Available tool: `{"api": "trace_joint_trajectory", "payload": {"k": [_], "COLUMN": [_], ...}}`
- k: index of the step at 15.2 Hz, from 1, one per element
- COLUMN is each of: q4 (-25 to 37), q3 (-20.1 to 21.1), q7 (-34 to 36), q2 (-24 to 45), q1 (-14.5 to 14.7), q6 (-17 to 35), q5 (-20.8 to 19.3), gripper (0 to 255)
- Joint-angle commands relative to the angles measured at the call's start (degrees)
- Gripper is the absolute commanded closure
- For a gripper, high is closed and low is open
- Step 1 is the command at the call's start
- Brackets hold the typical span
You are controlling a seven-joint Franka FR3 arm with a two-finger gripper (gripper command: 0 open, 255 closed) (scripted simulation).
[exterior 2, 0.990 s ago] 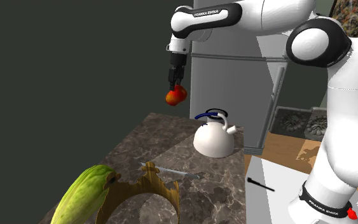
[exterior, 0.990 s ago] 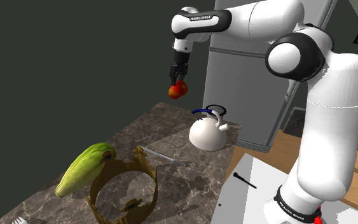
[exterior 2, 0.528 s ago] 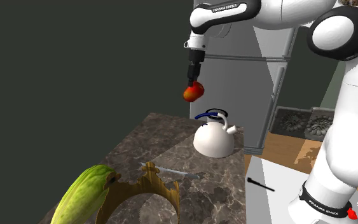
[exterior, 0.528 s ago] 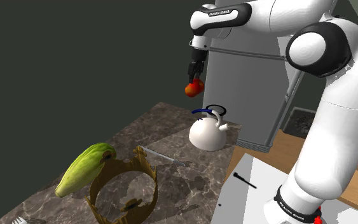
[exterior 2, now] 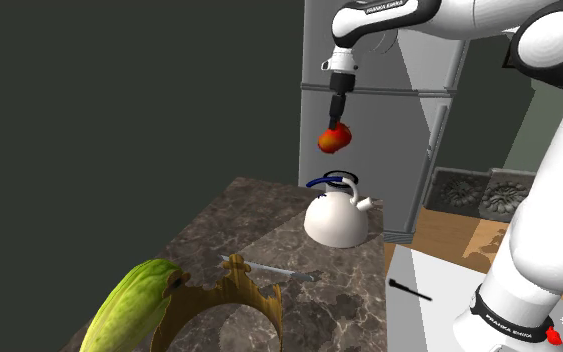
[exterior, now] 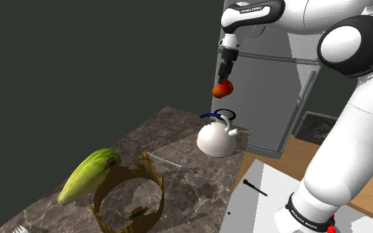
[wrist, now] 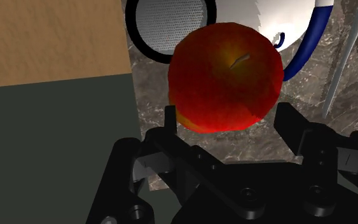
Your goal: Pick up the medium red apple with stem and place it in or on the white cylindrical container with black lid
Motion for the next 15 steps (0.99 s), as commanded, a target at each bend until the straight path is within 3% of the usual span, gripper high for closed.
{"api": "trace_joint_trajectory", "payload": {"k": [1, 15], "q4": [-0.4, -10.4], "q3": [-0.7, -0.6], "q7": [-1.5, -3.2], "q2": [-0.4, 0.3], "q1": [-0.7, -0.6], "q6": [-0.2, 10.3], "q5": [-0.1, 0.5], "gripper": [255, 255]}}
